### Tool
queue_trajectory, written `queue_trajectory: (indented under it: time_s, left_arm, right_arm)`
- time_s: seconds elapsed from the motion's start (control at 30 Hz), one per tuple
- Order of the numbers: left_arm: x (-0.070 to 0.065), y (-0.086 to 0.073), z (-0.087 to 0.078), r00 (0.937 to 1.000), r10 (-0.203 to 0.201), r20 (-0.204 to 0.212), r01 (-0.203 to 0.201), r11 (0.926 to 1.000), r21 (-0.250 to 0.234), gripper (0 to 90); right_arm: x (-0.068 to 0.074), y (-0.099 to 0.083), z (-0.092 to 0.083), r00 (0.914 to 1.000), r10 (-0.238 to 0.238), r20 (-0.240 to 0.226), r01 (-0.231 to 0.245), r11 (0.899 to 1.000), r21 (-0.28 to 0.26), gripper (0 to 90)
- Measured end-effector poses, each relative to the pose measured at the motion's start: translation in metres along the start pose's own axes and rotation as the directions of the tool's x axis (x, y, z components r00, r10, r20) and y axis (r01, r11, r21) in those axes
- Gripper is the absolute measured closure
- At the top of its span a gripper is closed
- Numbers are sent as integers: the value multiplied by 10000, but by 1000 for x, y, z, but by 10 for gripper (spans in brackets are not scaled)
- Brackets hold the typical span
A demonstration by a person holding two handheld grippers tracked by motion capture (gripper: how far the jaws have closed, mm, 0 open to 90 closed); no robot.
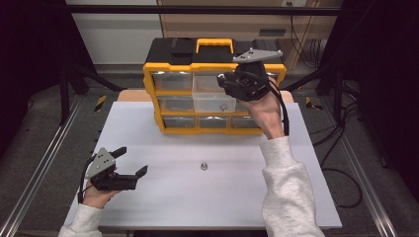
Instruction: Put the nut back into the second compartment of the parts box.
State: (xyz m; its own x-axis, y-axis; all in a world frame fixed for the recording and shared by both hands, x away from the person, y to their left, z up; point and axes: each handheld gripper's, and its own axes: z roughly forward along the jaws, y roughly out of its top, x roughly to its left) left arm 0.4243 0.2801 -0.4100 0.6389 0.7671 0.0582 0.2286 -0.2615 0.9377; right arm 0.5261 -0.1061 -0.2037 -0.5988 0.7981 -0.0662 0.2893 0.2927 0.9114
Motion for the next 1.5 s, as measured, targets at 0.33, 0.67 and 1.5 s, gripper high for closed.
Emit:
queue_trajectory:
  time_s: [0.33, 0.67, 1.5]
  left_arm:
    - [0, 0, 0, 10000, -6, -7, 6, 10000, -11, 20]
    - [0, 0, 0, 10000, 2, -8, -2, 10000, -10, 21]
    - [1, 0, 0, 10000, -19, 11, 19, 10000, 12, 20]
  right_arm:
    - [-3, -4, 15, 9997, 113, 230, -125, 9986, 518, 701]
    - [-7, -11, 26, 9988, 162, 458, -209, 9944, 1038, 700]
    - [-10, -10, 28, 9995, 236, 194, -249, 9973, 686, 409]
